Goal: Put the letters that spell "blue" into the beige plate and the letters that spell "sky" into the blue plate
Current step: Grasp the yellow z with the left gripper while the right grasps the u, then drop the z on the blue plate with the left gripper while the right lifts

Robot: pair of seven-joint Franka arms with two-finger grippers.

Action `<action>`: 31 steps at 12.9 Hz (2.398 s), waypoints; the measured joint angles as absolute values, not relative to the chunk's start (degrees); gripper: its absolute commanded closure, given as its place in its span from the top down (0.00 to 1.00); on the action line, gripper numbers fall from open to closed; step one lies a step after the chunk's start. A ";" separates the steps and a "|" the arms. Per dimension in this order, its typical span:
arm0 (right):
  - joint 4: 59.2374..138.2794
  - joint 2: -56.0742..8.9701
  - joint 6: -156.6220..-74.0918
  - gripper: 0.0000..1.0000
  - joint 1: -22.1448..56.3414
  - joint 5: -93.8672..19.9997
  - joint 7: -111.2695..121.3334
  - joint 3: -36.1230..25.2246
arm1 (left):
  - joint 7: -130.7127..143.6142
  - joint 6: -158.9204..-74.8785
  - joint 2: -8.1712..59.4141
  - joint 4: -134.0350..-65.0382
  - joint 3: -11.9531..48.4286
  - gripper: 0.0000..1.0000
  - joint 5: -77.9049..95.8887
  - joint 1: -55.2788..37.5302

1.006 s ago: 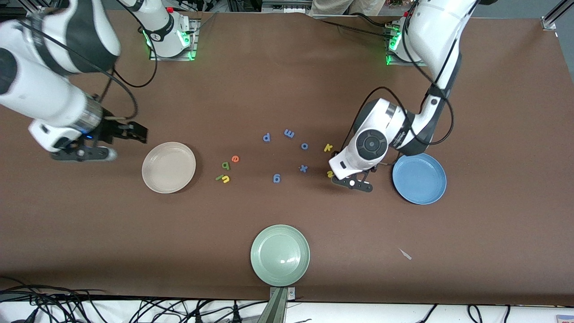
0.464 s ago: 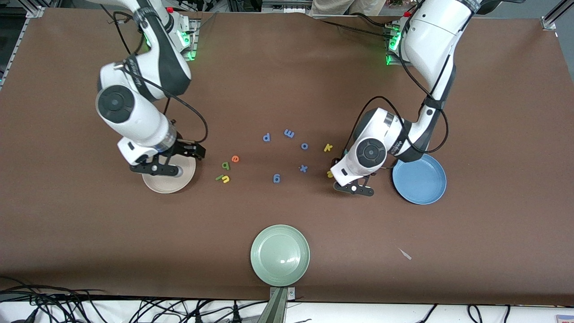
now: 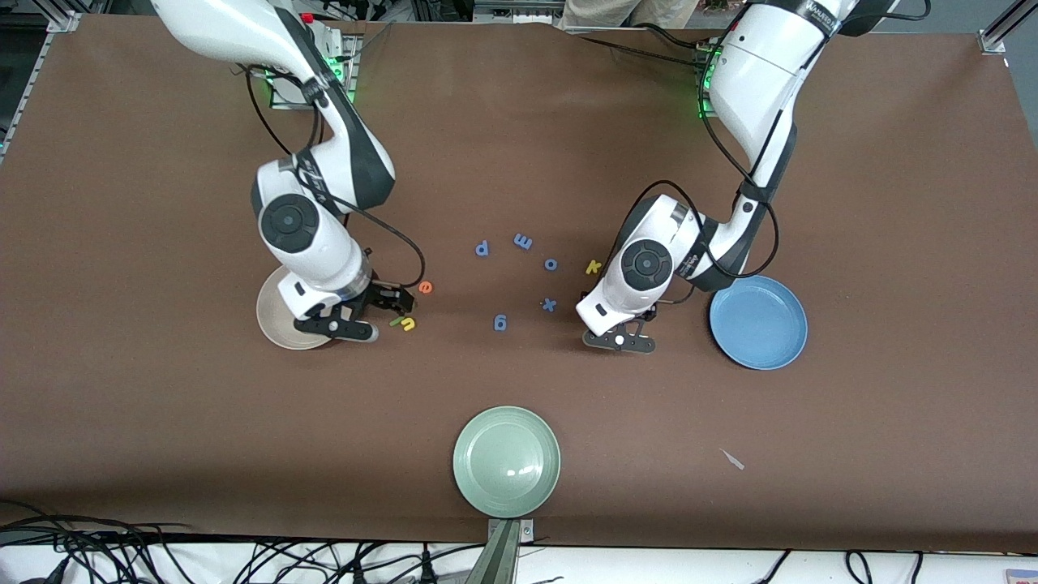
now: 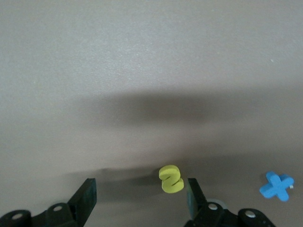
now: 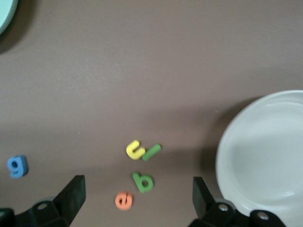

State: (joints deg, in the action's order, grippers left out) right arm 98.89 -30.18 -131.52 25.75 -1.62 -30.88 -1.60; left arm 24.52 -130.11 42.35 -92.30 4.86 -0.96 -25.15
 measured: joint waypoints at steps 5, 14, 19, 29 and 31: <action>96.61 -38.11 -140.15 1.00 27.19 2.05 -30.61 -1.61 | 27.48 -132.81 43.18 -92.30 4.91 0.65 -0.96 -26.17; 99.08 -39.56 -145.81 1.00 28.75 2.46 -22.26 -1.82 | 27.99 -132.95 44.00 -92.29 4.90 0.37 -0.96 -26.17; 102.25 -39.62 -150.01 1.00 28.66 2.46 -16.25 -1.94 | 28.03 -132.91 43.99 -91.89 4.81 0.04 -0.96 -26.13; 105.11 -39.31 -153.23 0.65 28.72 2.46 -14.98 -1.49 | 3.14 -106.80 33.83 -92.66 3.52 0.06 -8.79 -13.82; 105.12 -39.23 -153.23 0.60 28.73 2.46 -14.89 -1.48 | -8.65 -107.01 34.26 -95.70 3.50 0.63 -8.79 -7.59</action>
State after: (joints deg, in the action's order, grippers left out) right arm 105.12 -39.23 -153.23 28.73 2.46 -14.89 -1.48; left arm -8.65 -107.01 34.26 -95.70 3.50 -8.79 -7.59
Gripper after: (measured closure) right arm 0.282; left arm 0.784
